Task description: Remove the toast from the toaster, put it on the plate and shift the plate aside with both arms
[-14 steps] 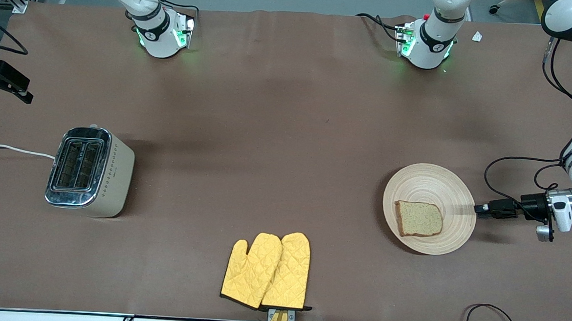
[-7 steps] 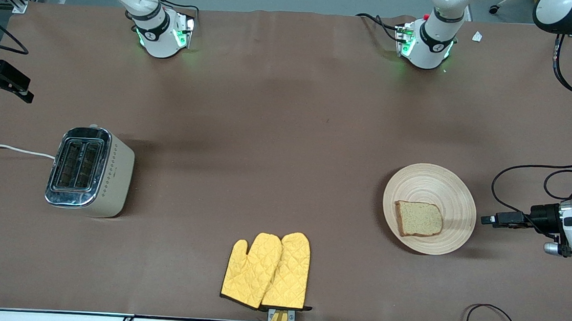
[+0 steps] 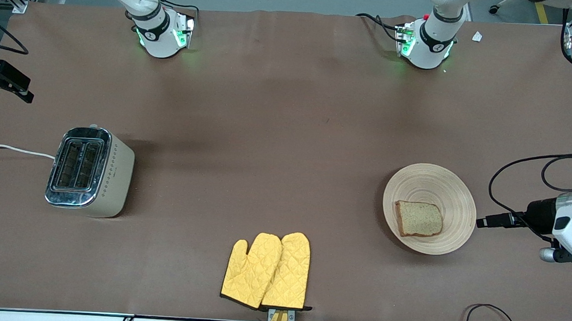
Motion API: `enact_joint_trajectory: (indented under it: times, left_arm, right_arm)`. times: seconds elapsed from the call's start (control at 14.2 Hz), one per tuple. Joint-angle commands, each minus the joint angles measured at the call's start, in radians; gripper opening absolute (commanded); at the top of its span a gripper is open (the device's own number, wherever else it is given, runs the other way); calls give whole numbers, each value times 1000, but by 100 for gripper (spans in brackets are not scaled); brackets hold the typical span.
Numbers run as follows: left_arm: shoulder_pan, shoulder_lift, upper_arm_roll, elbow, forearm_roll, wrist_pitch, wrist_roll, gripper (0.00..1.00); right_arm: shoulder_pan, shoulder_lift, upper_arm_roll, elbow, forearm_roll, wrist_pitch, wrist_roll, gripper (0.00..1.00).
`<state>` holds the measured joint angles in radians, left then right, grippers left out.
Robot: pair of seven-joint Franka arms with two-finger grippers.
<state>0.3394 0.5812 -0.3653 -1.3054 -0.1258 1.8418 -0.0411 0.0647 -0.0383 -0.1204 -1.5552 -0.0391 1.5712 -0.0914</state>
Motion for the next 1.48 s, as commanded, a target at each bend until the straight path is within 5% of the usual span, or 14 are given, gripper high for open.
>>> enact_joint_trajectory:
  times: [0.0, 0.35, 0.71, 0.99, 1.41]
  left_arm:
    - [-19, -110, -3, -34, 49, -77, -51, 100]
    - [-46, -251, -32, -32, 123, -240, -132, 100]
    - [-261, -374, 31, -47, 340, -296, -152, 100]
    - [-391, -492, 208, -109, 279, -343, -120, 100]
    - [-439, -664, 318, -311, 144, -352, -106, 100]
  right_arm:
    - [-5, -9, 4, -3, 5, -7, 2, 100]
    - [-6, -9, 4, -5, 4, -7, -1, 100]
    - [-6, -9, 4, -5, 4, -7, -2, 100]
    - [-6, -9, 4, -6, 4, -7, -2, 100]
    - [-6, -9, 2, -8, 5, -7, -4, 100]
